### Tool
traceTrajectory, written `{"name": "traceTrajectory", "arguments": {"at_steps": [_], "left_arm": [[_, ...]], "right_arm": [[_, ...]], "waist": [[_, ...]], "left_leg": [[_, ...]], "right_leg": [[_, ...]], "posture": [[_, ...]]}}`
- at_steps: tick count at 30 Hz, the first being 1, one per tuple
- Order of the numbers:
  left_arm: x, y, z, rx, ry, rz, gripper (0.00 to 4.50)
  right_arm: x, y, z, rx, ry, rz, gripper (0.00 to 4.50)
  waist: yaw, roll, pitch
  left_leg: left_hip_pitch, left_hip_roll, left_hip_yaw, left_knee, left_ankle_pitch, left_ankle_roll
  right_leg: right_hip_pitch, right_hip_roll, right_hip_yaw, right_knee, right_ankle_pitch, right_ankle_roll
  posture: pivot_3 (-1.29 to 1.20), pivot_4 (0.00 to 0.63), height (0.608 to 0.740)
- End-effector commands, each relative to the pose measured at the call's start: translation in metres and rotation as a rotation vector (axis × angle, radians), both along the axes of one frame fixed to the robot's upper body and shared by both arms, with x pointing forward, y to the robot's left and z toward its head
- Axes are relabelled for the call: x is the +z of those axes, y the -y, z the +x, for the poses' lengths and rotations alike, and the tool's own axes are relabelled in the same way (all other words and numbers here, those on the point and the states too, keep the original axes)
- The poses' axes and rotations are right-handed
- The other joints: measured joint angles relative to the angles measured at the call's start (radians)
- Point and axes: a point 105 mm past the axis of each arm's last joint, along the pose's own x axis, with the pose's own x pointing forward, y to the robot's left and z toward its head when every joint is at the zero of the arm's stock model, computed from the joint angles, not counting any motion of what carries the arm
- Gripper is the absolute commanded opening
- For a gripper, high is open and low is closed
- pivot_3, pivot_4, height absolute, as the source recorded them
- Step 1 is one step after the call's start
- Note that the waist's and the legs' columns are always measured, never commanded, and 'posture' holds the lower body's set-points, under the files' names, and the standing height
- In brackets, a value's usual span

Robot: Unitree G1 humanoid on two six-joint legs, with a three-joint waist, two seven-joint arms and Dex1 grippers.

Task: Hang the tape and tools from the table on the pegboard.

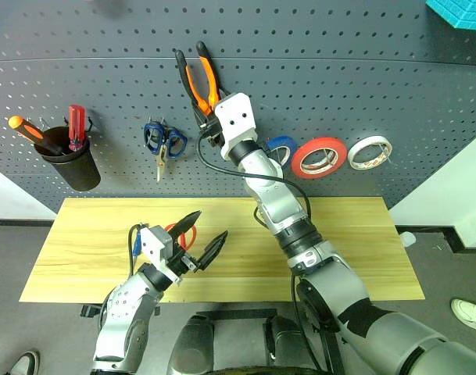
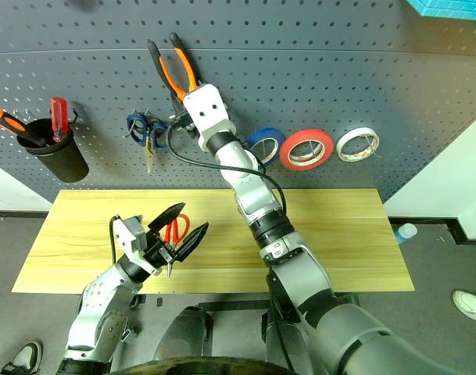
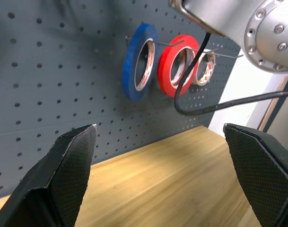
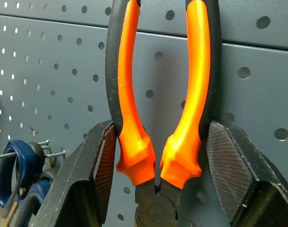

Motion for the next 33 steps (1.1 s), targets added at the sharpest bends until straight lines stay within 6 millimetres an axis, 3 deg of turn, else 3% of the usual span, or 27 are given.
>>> {"name": "traceTrajectory", "arguments": {"at_steps": [1, 9, 16, 22, 28, 33], "left_arm": [[0.009, 0.002, -0.003, -0.011, 0.03, -0.008, 4.5], [0.009, 0.003, -0.002, -0.009, 0.025, -0.009, 4.5], [0.01, 0.001, 0.0, -0.005, 0.034, -0.013, 4.5], [0.033, -0.005, -0.004, 0.051, 0.198, -0.065, 4.5], [0.052, -0.018, -0.004, 0.182, 0.382, -0.042, 4.5], [0.055, -0.022, -0.004, 0.218, 0.42, -0.065, 4.5]], "right_arm": [[0.013, -0.009, -0.013, 0.035, 0.05, 0.039, 2.48], [-0.001, -0.016, -0.023, 0.058, 0.007, 0.036, 2.48], [-0.001, -0.018, -0.023, 0.066, -0.017, 0.044, 2.48], [-0.004, -0.015, -0.021, 0.055, -0.031, 0.032, 4.35], [-0.005, -0.015, -0.019, 0.053, -0.04, 0.02, 4.43], [-0.006, -0.013, -0.017, 0.048, -0.041, 0.012, 4.43]], "waist": [[0.0, 0.0, 0.0], [-0.001, 0.002, 0.001], [-0.001, 0.003, 0.002], [-0.001, 0.003, 0.002], [0.0, 0.003, 0.002], [0.0, 0.003, 0.002]], "left_leg": [[0.0, 0.0, 0.0, 0.0, 0.0, 0.0], [0.0, 0.0, 0.0, 0.0, 0.0, 0.0], [-0.001, 0.0, 0.0, -0.001, 0.0, 0.0], [-0.001, 0.0, 0.0, -0.001, 0.0, 0.0], [-0.001, 0.0, 0.0, -0.001, 0.0, 0.0], [-0.001, 0.0, 0.0, -0.001, 0.0, 0.0]], "right_leg": [[0.0, 0.0, 0.0, 0.0, 0.0, 0.0], [0.0, 0.0, 0.0, 0.0, 0.0, 0.0], [0.0, 0.0, 0.0, -0.001, 0.0, -0.001], [0.0, 0.0, 0.0, -0.001, -0.001, -0.001], [0.0, 0.0, 0.0, -0.001, -0.002, -0.003], [0.0, 0.0, 0.0, -0.002, -0.002, -0.003]], "posture": [[0.37, 0.13, 0.727], [0.37, 0.134, 0.727], [0.37, 0.134, 0.727], [0.36, 0.134, 0.727], [0.36, 0.134, 0.727], [0.36, 0.134, 0.727]]}}
